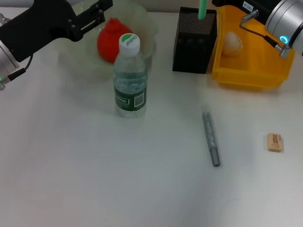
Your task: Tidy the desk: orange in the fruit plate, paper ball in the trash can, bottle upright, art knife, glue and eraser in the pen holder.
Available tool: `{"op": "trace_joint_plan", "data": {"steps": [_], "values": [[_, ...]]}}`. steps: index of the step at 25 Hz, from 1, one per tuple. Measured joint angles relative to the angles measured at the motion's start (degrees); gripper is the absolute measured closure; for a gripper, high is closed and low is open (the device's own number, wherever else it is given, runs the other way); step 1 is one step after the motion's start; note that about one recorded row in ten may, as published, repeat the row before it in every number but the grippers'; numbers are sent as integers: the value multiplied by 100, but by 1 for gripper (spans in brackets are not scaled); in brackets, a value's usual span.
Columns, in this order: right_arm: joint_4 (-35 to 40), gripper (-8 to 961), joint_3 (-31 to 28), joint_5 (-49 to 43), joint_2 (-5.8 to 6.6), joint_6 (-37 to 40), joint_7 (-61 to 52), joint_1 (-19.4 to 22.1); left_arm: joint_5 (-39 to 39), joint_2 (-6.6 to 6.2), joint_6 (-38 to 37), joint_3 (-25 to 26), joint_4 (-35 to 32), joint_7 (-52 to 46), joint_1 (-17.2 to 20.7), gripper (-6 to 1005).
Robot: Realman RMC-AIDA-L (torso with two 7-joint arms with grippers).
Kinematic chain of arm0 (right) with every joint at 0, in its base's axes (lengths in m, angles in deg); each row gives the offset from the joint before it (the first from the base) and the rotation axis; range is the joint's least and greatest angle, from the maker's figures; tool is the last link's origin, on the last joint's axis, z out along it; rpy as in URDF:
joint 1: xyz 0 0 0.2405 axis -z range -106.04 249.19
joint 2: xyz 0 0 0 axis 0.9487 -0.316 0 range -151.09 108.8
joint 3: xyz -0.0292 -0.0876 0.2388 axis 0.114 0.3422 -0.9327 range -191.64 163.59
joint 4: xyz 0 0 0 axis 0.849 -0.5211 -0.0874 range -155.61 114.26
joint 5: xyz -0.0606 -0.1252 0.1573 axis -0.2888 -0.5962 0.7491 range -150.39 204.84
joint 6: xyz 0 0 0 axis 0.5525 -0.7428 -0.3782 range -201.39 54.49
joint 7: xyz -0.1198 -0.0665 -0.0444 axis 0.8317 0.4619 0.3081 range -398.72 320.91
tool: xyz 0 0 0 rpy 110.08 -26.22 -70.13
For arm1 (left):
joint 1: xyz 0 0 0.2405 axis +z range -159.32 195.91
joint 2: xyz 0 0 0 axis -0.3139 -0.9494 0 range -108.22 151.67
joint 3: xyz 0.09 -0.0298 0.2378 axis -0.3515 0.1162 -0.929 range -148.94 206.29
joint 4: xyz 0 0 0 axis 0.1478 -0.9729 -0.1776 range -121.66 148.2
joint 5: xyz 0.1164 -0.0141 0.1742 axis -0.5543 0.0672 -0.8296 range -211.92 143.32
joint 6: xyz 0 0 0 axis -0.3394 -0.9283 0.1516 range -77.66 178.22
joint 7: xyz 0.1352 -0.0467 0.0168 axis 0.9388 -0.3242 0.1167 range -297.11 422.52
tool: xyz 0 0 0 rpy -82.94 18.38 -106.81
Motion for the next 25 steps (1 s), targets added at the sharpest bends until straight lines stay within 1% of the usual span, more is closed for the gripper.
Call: {"op": "trace_joint_plan", "data": {"steps": [7, 14, 17, 20, 22, 24, 25], "values": [[-70, 754, -22, 6, -4, -118, 149, -74, 6, 9, -12, 18, 9, 3, 2, 330], [-57, 749, -38, 10, -5, -94, 21, 48, 6, 17, -103, 18, 10, -11, 12, 330], [-33, 530, -8, 10, -5, -29, -110, 119, 6, 17, -122, 2, 10, -32, 2, 330], [11, 527, 5, 8, 0, 175, -256, 220, 6, 18, -150, -7, 10, -44, 0, 330], [154, 525, 103, -31, 10, 393, -557, 328, 6, 18, -164, -18, 10, -53, -14, 330], [601, 522, 489, -126, 19, 624, -1197, 554, 6, 18, -165, -29, 10, -54, -33, 330], [977, 521, 785, -196, 24, 718, -1642, 726, 6, 16, -166, -31, 10, -56, -43, 330]]}}
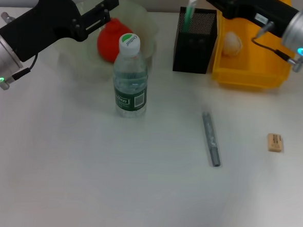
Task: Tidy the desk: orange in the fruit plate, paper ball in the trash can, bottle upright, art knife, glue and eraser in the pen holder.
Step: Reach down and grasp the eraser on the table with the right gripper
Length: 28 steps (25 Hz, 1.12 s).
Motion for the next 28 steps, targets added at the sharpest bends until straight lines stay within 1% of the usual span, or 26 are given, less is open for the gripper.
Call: {"op": "trace_joint_plan", "data": {"steps": [3, 5, 7, 10, 13, 15, 18, 20, 21, 23, 26, 28], "values": [[1618, 518, 909, -464, 4, 152, -1797, 664, 0, -4, -7, -8, 0, -5, -44, 330], [2844, 518, 1258, -950, -2, 227, -2895, 1113, -1, -6, -8, -8, 0, -6, -60, 330], [3837, 518, 1309, -1397, -29, 487, -3720, 1442, 0, -8, -15, -8, 0, -4, -66, 330], [4989, 518, 1101, -1915, -45, 1270, -4979, 1600, -1, -8, -35, -7, 0, 1, -73, 330], [5697, 518, 621, -2003, -21, 2023, -5917, 1550, -1, -16, -48, -5, 0, 10, -82, 330], [6107, 518, 395, -1885, -4, 2248, -6419, 1461, 0, -17, -49, -4, 0, 22, -90, 330], [6785, 518, 270, -2098, 115, 2490, -7350, 1141, -1, -21, -55, -5, 0, 4, -113, 330], [7137, 518, 263, -2731, 232, 2954, -8003, 761, -5, -31, -63, -4, -4, -10, -122, 330], [7255, 518, 284, -3208, 268, 3312, -8333, 531, -10, -31, -66, -6, -13, -12, -124, 330], [7334, 518, 314, -3930, 297, 3775, -8733, 203, -18, -30, -74, -5, -31, -19, -124, 330], [7298, 518, 618, -5151, 252, 4094, -9129, -88, -17, -27, -89, -5, -16, -29, -123, 330], [7220, 519, 1039, -5945, 196, 4134, -9313, -156, -16, -26, -92, -5, -7, -33, -124, 330]]}}
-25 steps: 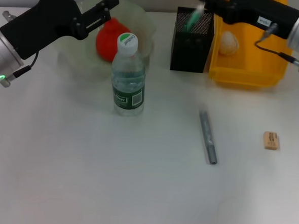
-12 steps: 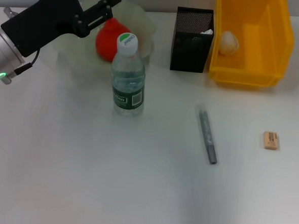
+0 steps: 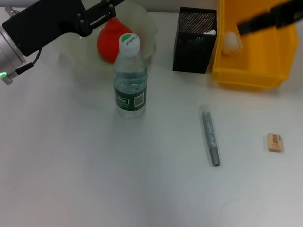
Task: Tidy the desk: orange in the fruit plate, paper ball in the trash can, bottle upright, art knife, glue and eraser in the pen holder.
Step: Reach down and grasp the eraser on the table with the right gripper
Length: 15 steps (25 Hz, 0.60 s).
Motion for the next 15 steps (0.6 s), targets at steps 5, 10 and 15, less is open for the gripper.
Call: {"op": "trace_joint_plan", "data": {"steps": [5, 10, 15], "values": [[-302, 519, 665, -1126, -170, -83, -134, -38, -9, 1, -1, -1, 5, -1, -16, 331], [-476, 519, 828, -884, -206, -540, -60, 36, -21, 1, 4, -1, 7, 55, -38, 331], [-486, 519, 876, -488, -206, -767, 55, 16, -24, 1, 29, 12, 7, 74, -43, 331]]}}
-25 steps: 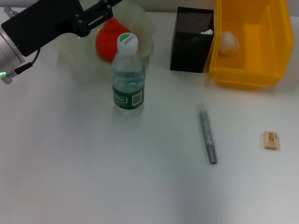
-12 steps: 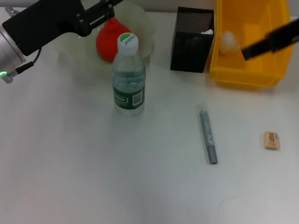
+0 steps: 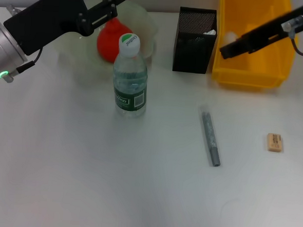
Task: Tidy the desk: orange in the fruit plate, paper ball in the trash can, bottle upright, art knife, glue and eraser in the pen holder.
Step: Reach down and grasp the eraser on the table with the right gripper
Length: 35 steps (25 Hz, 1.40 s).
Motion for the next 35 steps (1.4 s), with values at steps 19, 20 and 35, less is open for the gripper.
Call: {"op": "trace_joint_plan", "data": {"steps": [19, 20, 35], "values": [[-405, 519, 96, -10, 26, -159, 36, -267, 24, -9, 25, 51, 0, 1, 61, 331], [-438, 519, 92, -11, 26, -160, 36, -267, 25, -9, 25, 50, 0, 1, 61, 331], [-849, 515, 154, -429, 44, -14, 86, -320, 32, -9, 28, 49, 0, 1, 59, 331]]}}
